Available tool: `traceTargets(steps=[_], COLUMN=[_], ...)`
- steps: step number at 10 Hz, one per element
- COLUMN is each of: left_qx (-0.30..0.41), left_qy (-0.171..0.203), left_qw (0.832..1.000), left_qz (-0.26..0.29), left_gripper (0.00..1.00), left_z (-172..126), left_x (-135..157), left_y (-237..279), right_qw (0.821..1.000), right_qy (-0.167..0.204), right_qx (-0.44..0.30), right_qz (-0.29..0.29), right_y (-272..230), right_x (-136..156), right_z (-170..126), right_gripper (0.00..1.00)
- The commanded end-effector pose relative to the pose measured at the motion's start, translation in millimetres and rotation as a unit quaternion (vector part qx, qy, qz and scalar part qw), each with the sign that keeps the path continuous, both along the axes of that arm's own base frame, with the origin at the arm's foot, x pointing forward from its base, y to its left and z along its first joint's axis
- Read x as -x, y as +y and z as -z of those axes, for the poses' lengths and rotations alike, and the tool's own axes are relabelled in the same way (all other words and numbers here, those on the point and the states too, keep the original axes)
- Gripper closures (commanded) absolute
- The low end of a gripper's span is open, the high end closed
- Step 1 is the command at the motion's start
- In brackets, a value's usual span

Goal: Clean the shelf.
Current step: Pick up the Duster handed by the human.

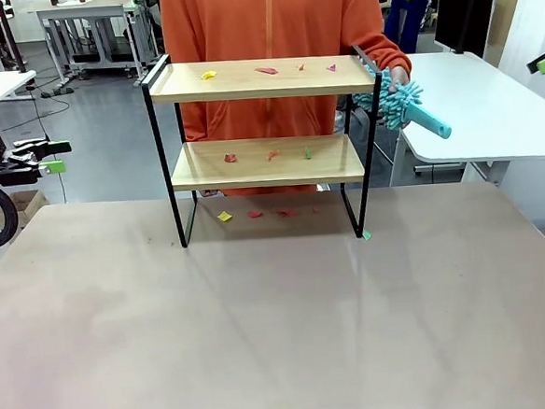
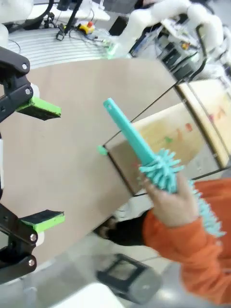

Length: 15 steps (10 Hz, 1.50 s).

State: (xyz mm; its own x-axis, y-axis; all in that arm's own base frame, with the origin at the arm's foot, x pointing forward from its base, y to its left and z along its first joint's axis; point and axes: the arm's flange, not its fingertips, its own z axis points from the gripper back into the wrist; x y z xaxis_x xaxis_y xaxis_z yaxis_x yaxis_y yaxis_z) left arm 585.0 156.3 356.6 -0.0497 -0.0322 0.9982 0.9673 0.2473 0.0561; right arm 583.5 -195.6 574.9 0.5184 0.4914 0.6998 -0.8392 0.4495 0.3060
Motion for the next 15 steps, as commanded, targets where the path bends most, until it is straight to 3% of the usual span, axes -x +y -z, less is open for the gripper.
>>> traceTargets(steps=[1, 3, 4, 5, 6, 9, 10, 12, 15], left_qx=[-0.002, -0.002, -0.002, -0.002, -0.002, -0.002, -0.002, -0.002, -0.002], left_qy=[-0.005, -0.005, -0.005, -0.005, -0.005, -0.005, -0.005, -0.005, -0.005], left_qw=[1.0, 1.0, 1.0, 1.0, 1.0, 1.0, 1.0, 1.0, 1.0], left_qz=[-0.004, -0.004, -0.004, -0.004, -0.004, -0.004, -0.004, -0.004, -0.004], left_gripper=[0.0, 0.0, 0.0, 0.0, 0.0, 0.0, 0.0, 0.0, 0.0], left_z=[-0.9, -0.9, -0.9, -0.9, -0.9, -0.9, -0.9, -0.9, -0.9], left_x=[-0.7, -0.7, -0.7, -0.7, -0.7, -0.7, -0.7, -0.7, -0.7], left_y=[-0.7, -0.7, -0.7, -0.7, -0.7, -0.7, -0.7, -0.7, -0.7], right_qw=[0.993, 0.983, 0.982, 0.989, 0.986, 0.986, 0.972, 0.957, 0.939], right_qy=[0.054, 0.047, 0.029, -0.006, 0.029, 0.021, 0.009, 0.008, 0.052], right_qx=[0.099, 0.164, 0.165, 0.122, 0.153, 0.151, 0.202, 0.219, 0.201], right_qz=[0.027, 0.068, 0.086, 0.078, 0.058, 0.065, 0.119, 0.192, 0.275], right_y=[44.0, 79.4, 91.3, 88.1, 81.3, 87.3, 109.1, 149.5, 205.6], right_x=[1.5, 2.0, 4.4, 1.9, -6.2, -7.9, 24.5, 64.5, 115.2], right_z=[-26.9, -42.3, -42.4, -38.0, -57.7, -54.3, -68.2, -89.9, -92.2], right_gripper=[0.0, 0.0, 0.0, 0.0, 0.0, 0.0, 0.0, 0.0, 0.0])
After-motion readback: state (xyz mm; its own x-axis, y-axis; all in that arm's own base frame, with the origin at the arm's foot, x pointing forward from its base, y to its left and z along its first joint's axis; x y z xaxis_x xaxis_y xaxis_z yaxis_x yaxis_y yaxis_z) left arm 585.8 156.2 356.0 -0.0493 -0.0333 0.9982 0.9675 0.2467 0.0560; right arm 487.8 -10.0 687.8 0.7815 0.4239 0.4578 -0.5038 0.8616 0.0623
